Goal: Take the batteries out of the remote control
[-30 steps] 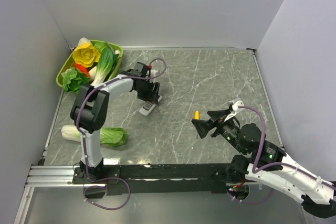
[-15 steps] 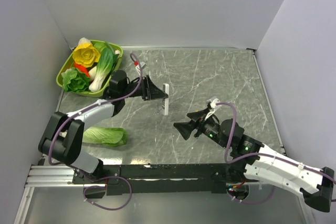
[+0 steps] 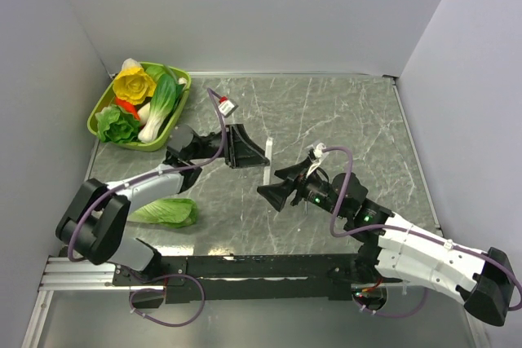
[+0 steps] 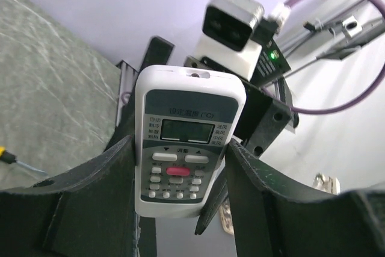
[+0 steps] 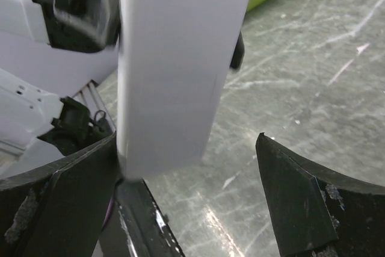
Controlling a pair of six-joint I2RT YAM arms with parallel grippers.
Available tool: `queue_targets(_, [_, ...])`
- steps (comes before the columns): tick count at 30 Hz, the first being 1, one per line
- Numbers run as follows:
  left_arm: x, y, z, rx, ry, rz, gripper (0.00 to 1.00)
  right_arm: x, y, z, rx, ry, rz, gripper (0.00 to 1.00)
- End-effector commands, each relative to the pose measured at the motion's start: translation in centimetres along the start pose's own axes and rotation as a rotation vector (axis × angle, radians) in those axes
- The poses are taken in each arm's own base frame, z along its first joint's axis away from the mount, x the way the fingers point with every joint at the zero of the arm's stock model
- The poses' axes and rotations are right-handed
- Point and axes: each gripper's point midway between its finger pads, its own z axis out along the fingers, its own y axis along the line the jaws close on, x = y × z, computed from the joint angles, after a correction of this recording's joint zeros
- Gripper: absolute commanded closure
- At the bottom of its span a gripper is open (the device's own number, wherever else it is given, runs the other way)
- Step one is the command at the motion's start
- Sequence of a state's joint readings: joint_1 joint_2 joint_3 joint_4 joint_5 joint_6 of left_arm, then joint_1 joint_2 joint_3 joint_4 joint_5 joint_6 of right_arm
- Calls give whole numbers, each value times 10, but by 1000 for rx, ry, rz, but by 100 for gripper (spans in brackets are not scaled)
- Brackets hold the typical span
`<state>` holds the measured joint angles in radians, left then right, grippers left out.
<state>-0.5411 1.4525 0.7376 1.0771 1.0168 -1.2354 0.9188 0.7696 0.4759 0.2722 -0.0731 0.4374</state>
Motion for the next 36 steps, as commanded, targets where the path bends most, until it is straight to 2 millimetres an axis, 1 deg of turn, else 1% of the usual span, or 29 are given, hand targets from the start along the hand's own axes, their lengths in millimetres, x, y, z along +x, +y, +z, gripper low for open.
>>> queue_targets(1, [0,-35,11,69,10,140,75,-42,30,2,-115,-114,14,1])
queue_targets(3, [0,-35,12,61,3,147,75,-43,34,1,-133,-113,15,4])
queue_targets(6, [-1,-35,11,52,-8,152,75,-42,38,0,-164,-116,21,28])
queue_targets(7, [-2,-34,11,50,-13,152,75,-40,39,-1,-170,-118,25,42])
queue_targets(8, [-2,-34,11,46,-13,150,75,-40,38,-2,-167,-125,27,48])
queue_targets(9, [-2,-33,11,39,-14,146,72,-39,36,-3,-161,-130,26,53])
queue_targets(10, [-3,-32,12,30,-19,149,69,-36,33,-4,-154,-129,22,62])
queue_targets(11, [-5,-30,12,19,-21,164,67,-34,30,-4,-138,-127,20,64])
queue_targets(13, [-7,-23,12,-30,-32,143,53,-32,20,-1,-88,-112,-5,69])
queue_targets(14, [-11,-21,13,-52,-43,170,40,-23,12,0,-54,-71,-16,71])
queue_targets(15, [-9,-15,11,-97,-38,141,36,-21,5,1,-19,-63,-52,72])
queue_targets(16, [-11,-13,10,-118,-47,149,34,-22,0,3,11,-54,-73,73])
queue_targets(17, [-19,-11,10,-152,-78,173,30,-14,-10,2,54,-15,-96,73])
queue_targets(18, [-23,-13,8,-175,-98,180,28,-17,-22,2,114,-20,-142,74])
queue_targets(19, [-25,-6,5,-231,-109,164,27,-17,-29,3,148,-13,-165,74])
queue_targets(20, [-31,0,3,-280,-144,159,25,-16,-35,3,180,-8,-187,74])
queue_targets(21, [-34,0,0,-305,-163,159,25,-14,-43,1,214,15,-221,75])
queue_targets(22, [-36,5,-2,-345,-169,138,25,-16,-47,2,242,19,-236,75])
queue_targets(24, [-42,11,-4,-394,-193,133,24,-14,-50,3,258,47,-259,75])
queue_targets(26, [-43,19,-5,-437,-183,112,24,-15,-48,5,249,51,-261,76])
queue_targets(27, [-42,27,-5,-461,-178,96,24,-14,-49,6,254,55,-259,76])
queue_targets(28, [-44,28,-4,-470,-177,91,24,-14,-50,7,259,58,-255,76])
queue_targets(30, [-38,43,-3,-511,-160,49,25,-12,-52,9,270,71,-253,76])
queue_targets(33, [-34,53,1,-529,-146,26,26,-9,-54,12,279,83,-257,75])
queue_targets(34, [-34,51,4,-522,-140,24,26,-10,-55,13,289,92,-257,75])
queue_targets(36, [-28,56,9,-536,-116,12,27,-8,-57,16,298,114,-262,75])
